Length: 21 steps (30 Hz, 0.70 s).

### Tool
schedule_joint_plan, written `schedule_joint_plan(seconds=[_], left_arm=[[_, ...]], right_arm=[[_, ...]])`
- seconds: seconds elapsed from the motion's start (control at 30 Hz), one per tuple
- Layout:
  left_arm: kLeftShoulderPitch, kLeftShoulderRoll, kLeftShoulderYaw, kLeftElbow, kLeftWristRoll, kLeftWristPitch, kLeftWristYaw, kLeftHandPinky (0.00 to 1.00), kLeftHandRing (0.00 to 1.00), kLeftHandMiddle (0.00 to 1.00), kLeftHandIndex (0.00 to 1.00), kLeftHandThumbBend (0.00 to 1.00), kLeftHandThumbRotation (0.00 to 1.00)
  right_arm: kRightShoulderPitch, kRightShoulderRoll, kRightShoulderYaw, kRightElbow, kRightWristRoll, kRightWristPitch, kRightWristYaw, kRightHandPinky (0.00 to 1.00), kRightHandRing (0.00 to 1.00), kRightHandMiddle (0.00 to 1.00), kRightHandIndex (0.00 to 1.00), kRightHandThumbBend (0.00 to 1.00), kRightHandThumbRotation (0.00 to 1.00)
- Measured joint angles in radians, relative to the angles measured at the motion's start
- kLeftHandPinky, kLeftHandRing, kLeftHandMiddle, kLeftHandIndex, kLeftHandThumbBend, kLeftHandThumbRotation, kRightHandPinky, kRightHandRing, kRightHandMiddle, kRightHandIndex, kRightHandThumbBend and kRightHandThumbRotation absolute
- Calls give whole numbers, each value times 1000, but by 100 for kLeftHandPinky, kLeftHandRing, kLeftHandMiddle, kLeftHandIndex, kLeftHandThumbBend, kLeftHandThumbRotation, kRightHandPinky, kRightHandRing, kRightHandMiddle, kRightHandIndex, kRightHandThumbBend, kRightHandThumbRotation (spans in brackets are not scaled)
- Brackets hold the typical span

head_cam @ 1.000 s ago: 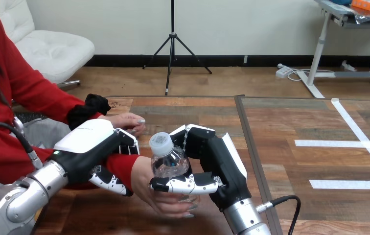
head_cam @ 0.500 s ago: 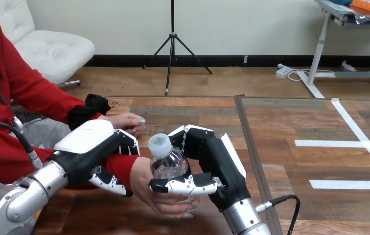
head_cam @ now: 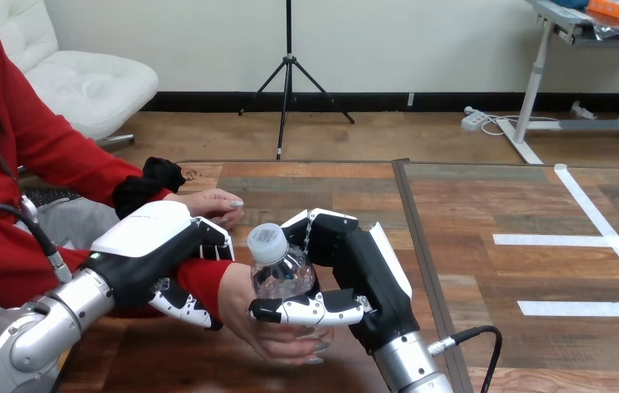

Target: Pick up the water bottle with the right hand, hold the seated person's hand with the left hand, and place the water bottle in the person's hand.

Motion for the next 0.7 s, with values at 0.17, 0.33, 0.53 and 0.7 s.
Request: schedule_joint_plan(seconds=[0.17, 0.33, 0.53, 0.7], left_arm=[[0, 0, 0, -1, 0, 0, -1, 30, 36, 43, 45, 76, 0], [0, 0, 0, -2, 0, 0, -3, 30, 36, 43, 45, 76, 0], [0, 0, 0, -2, 0, 0, -5, 30, 36, 42, 45, 77, 0], [0, 0, 0, -2, 0, 0, -6, 30, 36, 43, 45, 77, 0]], right_arm=[[0, 0, 0, 0, 0, 0, 0, 32, 38, 42, 40, 91, 0], [0, 0, 0, 0, 0, 0, 0, 32, 38, 42, 40, 90, 0], [0, 0, 0, 0, 0, -1, 0, 32, 38, 42, 40, 90, 0], [0, 0, 0, 0, 0, -1, 0, 33, 38, 43, 40, 91, 0]])
